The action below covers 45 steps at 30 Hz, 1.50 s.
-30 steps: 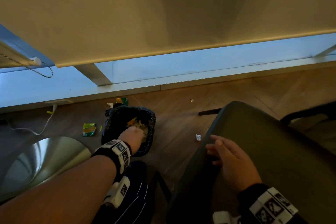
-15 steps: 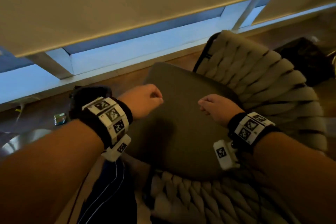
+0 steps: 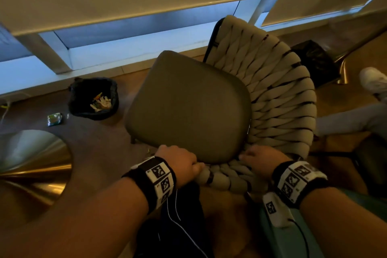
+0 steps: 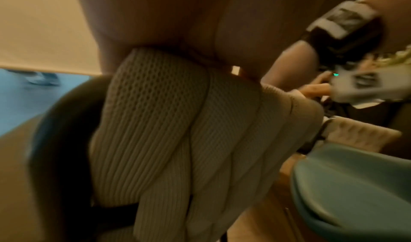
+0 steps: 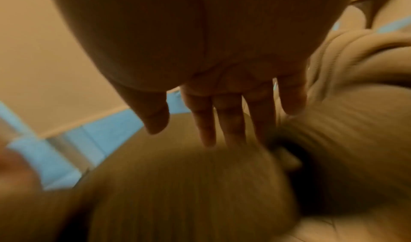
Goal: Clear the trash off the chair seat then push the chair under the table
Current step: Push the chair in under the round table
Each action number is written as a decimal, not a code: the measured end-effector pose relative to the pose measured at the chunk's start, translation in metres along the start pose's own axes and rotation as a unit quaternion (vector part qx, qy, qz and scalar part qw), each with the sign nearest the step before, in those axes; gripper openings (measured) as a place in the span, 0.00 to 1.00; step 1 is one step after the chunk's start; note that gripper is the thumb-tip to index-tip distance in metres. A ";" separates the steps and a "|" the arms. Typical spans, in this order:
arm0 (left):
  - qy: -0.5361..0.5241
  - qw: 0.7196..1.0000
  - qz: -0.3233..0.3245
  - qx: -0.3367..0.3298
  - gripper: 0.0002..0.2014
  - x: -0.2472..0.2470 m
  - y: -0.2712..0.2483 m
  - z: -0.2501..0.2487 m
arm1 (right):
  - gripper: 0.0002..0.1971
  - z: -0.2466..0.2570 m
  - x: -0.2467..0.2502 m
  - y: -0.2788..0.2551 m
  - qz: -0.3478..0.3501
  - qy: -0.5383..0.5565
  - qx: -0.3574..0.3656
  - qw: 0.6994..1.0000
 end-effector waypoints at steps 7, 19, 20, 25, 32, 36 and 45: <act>-0.006 0.973 -0.186 0.137 0.23 0.011 -0.015 0.010 | 0.26 0.000 -0.022 -0.012 -0.160 -0.093 0.029 0.982; 0.060 0.961 -0.240 0.123 0.27 0.011 -0.015 -0.017 | 0.21 0.002 -0.034 -0.003 -0.119 -0.149 0.102 0.976; 0.055 0.963 -0.231 0.126 0.27 0.006 -0.016 -0.017 | 0.21 0.003 -0.039 -0.005 -0.114 -0.157 0.110 0.975; 0.017 0.964 -0.200 0.173 0.26 -0.046 -0.045 0.005 | 0.23 0.020 -0.094 -0.033 -0.092 -0.172 0.152 0.969; 0.035 0.960 -0.147 0.237 0.25 -0.104 -0.108 0.084 | 0.23 0.102 -0.193 -0.066 0.052 -0.191 0.239 0.951; -0.004 0.950 -0.122 0.287 0.23 -0.132 -0.149 0.127 | 0.14 0.125 -0.206 -0.094 0.165 0.009 0.301 0.939; -0.580 0.618 -0.378 0.373 0.49 -0.194 -0.205 0.148 | 0.13 0.112 0.071 -0.060 -0.160 0.062 0.253 0.952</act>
Point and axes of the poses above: each hand's wrist, its own y-axis towards the middle knuckle, its own x-axis out of the back of the hand, z = x × y, the point moved 10 cm from there along y, towards the middle knuckle, and after that the axes turned 14 degrees about z, right-handed, at the moved point
